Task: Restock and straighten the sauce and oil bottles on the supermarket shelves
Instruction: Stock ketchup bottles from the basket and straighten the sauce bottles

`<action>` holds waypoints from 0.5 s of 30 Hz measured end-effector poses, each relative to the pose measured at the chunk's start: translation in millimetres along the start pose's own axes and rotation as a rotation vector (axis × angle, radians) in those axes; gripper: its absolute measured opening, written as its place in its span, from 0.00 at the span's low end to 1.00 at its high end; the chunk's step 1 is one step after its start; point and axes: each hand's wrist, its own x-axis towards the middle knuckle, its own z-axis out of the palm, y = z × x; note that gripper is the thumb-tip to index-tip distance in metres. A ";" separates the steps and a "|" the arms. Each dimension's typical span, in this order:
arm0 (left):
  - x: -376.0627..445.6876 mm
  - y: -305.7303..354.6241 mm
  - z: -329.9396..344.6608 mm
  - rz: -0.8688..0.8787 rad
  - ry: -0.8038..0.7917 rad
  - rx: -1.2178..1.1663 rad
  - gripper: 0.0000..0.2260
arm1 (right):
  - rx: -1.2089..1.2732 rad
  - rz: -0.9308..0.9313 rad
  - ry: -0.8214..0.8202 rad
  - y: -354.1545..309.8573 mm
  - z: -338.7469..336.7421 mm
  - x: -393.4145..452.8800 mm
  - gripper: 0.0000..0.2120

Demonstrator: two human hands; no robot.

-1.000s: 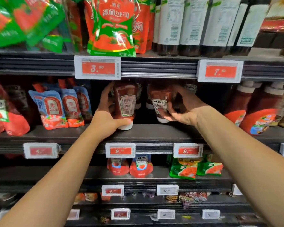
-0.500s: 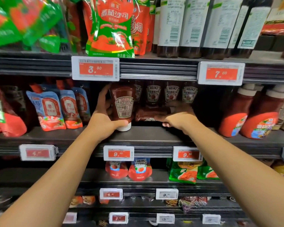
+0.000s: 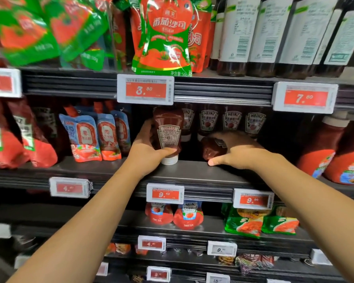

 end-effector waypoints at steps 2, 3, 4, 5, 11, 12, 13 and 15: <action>-0.2 -0.2 0.2 -0.002 0.024 -0.003 0.35 | 0.093 -0.010 0.073 5.3 -2.4 -0.9 0.39; -0.2 -0.1 0.0 -0.006 0.030 -0.010 0.34 | 0.148 -0.008 0.125 9.5 -5.4 -0.7 0.35; -0.1 0.1 -0.1 -0.010 0.033 -0.012 0.33 | 0.217 -0.003 0.182 13.2 -8.6 -0.5 0.32; 0.2 0.6 -0.3 -0.013 0.035 -0.011 0.33 | 0.313 -0.002 0.233 17.0 -11.4 -0.8 0.28; 1.5 0.2 -1.3 -0.065 0.053 0.010 0.35 | 0.868 0.068 0.426 17.7 -0.5 -8.8 0.24; 1.7 0.4 -1.7 -0.075 0.057 0.016 0.35 | 0.894 0.078 0.449 17.9 2.9 -9.5 0.27; 1.8 0.5 -2.1 -0.084 0.062 0.016 0.35 | 0.889 0.094 0.458 20.0 5.9 -8.4 0.30; 0.9 1.4 -2.5 -0.098 0.075 0.011 0.35 | 0.818 0.134 0.448 22.5 8.6 -6.3 0.30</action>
